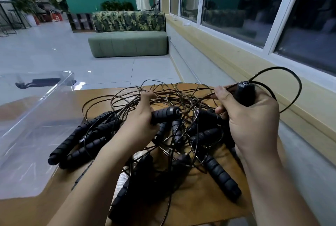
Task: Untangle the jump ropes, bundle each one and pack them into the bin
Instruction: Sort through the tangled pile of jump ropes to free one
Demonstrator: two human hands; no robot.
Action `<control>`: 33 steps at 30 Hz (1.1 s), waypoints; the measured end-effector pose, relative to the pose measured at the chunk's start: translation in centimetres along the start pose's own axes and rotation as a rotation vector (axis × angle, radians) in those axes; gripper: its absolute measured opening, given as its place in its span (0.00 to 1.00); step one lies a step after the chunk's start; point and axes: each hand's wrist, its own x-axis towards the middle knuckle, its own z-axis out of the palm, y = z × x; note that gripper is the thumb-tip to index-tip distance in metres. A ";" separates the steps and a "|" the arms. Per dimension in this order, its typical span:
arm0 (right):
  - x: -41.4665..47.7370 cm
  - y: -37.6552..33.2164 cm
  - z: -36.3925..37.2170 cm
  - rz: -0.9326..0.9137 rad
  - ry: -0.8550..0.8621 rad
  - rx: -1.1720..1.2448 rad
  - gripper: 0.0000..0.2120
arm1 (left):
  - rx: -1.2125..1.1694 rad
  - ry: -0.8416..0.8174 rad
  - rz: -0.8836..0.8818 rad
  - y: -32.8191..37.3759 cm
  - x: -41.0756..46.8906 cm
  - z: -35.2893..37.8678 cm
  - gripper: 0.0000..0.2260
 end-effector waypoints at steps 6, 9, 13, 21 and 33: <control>0.0 -0.1 0.0 -0.015 0.005 -0.074 0.10 | 0.095 0.205 0.116 0.3 0.5 -0.7 0.17; 0.2 0.1 -0.2 -0.013 0.015 -0.118 0.10 | 0.098 0.308 0.238 0.2 0.5 -1.4 0.17; 0.4 0.3 -0.5 -0.005 -0.003 -0.186 0.09 | -0.104 0.128 0.309 1.3 -0.3 -3.2 0.19; 0.0 -0.7 0.9 0.025 -0.176 -0.127 0.10 | -0.552 -0.016 0.084 4.8 -2.4 -1.7 0.13; -0.4 -1.1 1.2 0.001 -0.101 -0.014 0.09 | -0.683 -0.147 0.063 4.7 -2.0 -1.6 0.26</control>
